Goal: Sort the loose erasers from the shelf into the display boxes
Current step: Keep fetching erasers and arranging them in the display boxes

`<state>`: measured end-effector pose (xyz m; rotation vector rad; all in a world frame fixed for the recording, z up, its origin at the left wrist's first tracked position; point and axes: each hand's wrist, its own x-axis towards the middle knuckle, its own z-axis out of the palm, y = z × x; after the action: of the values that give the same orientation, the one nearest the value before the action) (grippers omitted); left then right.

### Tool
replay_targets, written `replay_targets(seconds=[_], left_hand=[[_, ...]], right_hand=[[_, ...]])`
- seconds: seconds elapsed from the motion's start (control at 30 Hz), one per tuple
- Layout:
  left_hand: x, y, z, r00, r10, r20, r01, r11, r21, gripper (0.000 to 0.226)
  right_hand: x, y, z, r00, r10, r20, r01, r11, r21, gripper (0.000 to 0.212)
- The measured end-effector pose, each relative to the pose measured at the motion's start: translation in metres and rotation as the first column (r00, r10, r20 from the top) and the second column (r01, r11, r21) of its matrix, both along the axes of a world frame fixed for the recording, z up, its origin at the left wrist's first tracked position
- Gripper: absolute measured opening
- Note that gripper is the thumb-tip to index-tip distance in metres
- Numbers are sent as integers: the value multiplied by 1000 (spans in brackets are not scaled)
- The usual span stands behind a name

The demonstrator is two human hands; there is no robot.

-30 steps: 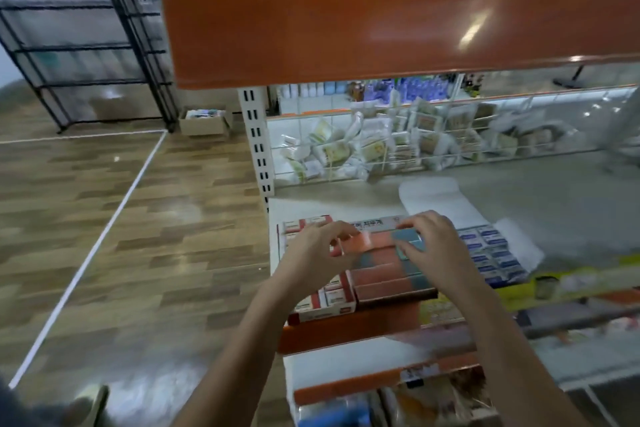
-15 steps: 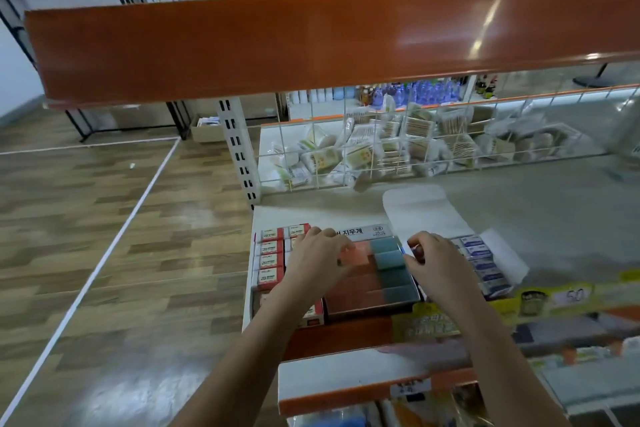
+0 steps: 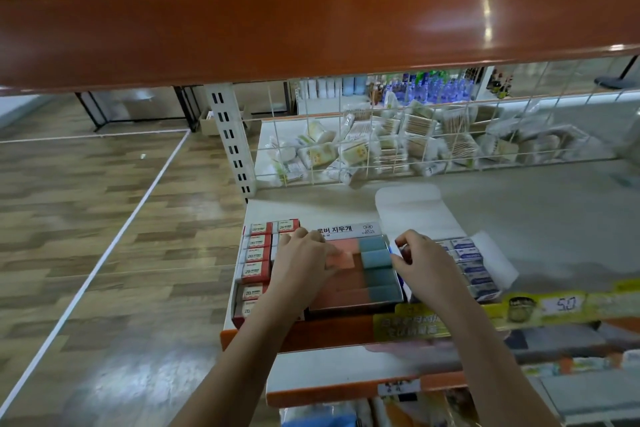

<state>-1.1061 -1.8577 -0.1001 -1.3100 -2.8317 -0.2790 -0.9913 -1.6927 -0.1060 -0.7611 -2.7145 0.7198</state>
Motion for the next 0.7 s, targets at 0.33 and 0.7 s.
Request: replay_targets(seconds=[0.33,0.7], left_hand=[[12,13,-9,1000,17,-5,-16,997,75,27],[13,23,7,996,-91,-11,91,994,57,33]], right_hand=[[2,4,-3,999,45,-13,-45,999,-15,16],[16,6,6,991,39,-130,-52,994,-94,24]])
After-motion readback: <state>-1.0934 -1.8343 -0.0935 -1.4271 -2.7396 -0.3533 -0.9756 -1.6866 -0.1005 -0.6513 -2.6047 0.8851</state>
